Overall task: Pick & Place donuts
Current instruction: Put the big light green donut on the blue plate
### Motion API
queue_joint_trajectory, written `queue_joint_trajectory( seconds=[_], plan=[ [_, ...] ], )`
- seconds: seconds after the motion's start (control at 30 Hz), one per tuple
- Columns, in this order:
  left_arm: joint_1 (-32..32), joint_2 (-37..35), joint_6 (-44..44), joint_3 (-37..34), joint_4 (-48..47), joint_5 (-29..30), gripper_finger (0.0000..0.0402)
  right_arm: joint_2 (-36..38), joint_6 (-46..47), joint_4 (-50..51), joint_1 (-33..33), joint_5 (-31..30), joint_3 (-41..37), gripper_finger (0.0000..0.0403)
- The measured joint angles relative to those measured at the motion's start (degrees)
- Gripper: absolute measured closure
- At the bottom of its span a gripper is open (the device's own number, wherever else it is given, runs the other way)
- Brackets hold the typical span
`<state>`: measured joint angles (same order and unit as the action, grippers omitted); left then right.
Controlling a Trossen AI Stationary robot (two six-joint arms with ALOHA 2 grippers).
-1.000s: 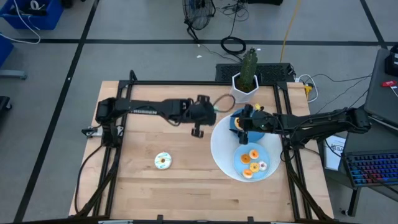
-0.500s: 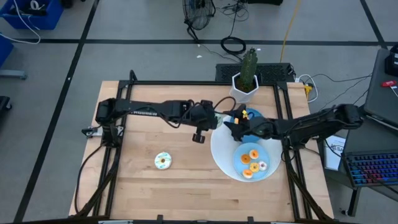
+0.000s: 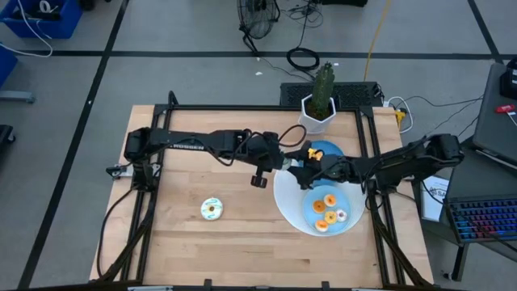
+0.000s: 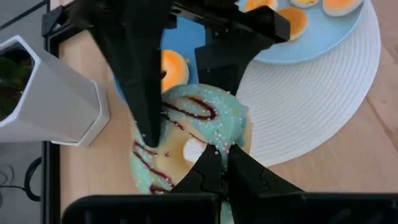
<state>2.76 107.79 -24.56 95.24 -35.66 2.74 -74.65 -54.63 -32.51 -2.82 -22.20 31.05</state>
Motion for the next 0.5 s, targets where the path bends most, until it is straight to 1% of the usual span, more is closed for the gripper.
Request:
queue_joint_trajectory(
  seconds=[0.23,0.33,0.43,0.5],
  plan=[
    [0.2,0.0,0.6,0.0,-0.2,0.0,0.0389,-0.8,1.7,-0.5,-0.7,-0.3,0.0,0.0174],
    [0.2,0.0,0.6,0.0,-0.2,0.1,0.0394,-0.8,1.9,-0.7,-0.7,-2.9,0.0,0.0185],
    [0.2,0.0,1.3,0.0,-0.3,0.1,0.0394,-0.8,3.5,-0.7,-0.7,-5.7,0.0,0.0209],
    [0.2,0.0,1.8,0.0,-0.2,0.3,0.0389,-0.8,6.1,-0.7,-0.7,-6.9,0.0,0.0237]
  ],
)
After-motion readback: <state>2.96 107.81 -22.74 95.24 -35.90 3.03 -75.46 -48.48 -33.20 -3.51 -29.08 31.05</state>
